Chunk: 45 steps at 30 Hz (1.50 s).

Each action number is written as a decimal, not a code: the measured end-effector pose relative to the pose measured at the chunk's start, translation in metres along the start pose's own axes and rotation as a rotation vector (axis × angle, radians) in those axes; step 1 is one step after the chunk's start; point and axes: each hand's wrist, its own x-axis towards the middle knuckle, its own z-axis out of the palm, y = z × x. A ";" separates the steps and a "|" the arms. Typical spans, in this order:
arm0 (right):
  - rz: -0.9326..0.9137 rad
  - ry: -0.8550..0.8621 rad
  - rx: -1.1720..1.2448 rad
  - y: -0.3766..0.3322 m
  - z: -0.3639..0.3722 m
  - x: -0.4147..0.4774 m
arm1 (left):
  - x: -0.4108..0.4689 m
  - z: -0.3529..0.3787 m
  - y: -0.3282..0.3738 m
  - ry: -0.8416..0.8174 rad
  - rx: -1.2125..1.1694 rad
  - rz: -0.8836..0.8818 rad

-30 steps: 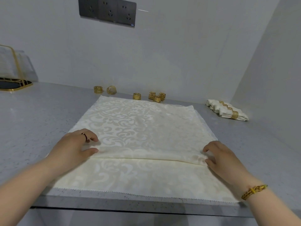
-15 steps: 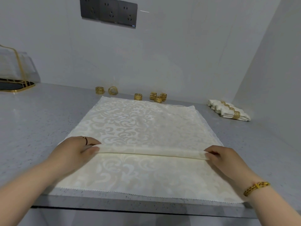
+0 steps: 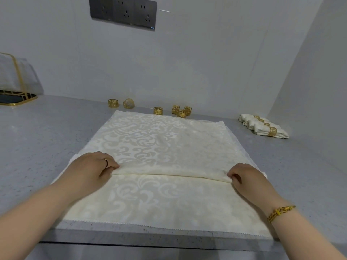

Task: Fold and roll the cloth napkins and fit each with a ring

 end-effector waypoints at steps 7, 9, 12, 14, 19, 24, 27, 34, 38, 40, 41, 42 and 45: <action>0.010 -0.013 0.039 0.004 -0.002 -0.008 | 0.001 -0.001 0.004 0.009 -0.011 -0.038; 0.019 0.007 -0.002 0.000 -0.002 -0.006 | 0.002 -0.002 0.002 0.063 0.087 0.037; -0.001 0.026 -0.036 0.000 -0.005 -0.010 | 0.000 -0.010 0.003 0.046 0.102 0.041; -0.024 0.031 -0.039 0.002 -0.009 -0.018 | -0.004 -0.016 0.007 0.054 0.138 0.080; -0.003 0.008 0.048 0.004 -0.014 -0.034 | -0.021 -0.020 0.011 -0.009 0.028 0.032; 0.078 -0.041 0.145 0.003 -0.016 -0.019 | -0.007 -0.017 0.010 -0.029 -0.258 -0.265; 0.131 -0.053 0.183 0.002 -0.013 -0.007 | 0.002 -0.008 0.005 -0.087 -0.334 -0.365; 0.036 0.011 0.030 -0.006 -0.005 0.002 | 0.011 -0.001 0.003 0.052 -0.117 -0.151; -0.044 -0.030 0.049 -0.003 -0.005 -0.007 | 0.003 -0.003 0.007 -0.004 -0.025 0.091; -0.058 -0.056 0.094 -0.001 -0.007 -0.011 | 0.001 -0.003 0.009 -0.003 -0.162 -0.021; -0.054 -0.065 0.096 -0.001 -0.008 -0.012 | 0.000 -0.001 0.007 -0.016 -0.187 -0.051; -0.046 -0.073 0.080 0.000 -0.008 -0.010 | 0.002 0.003 0.004 -0.032 -0.175 -0.054; 0.006 -0.078 0.019 0.000 -0.006 0.000 | 0.012 0.009 0.004 -0.086 -0.116 -0.093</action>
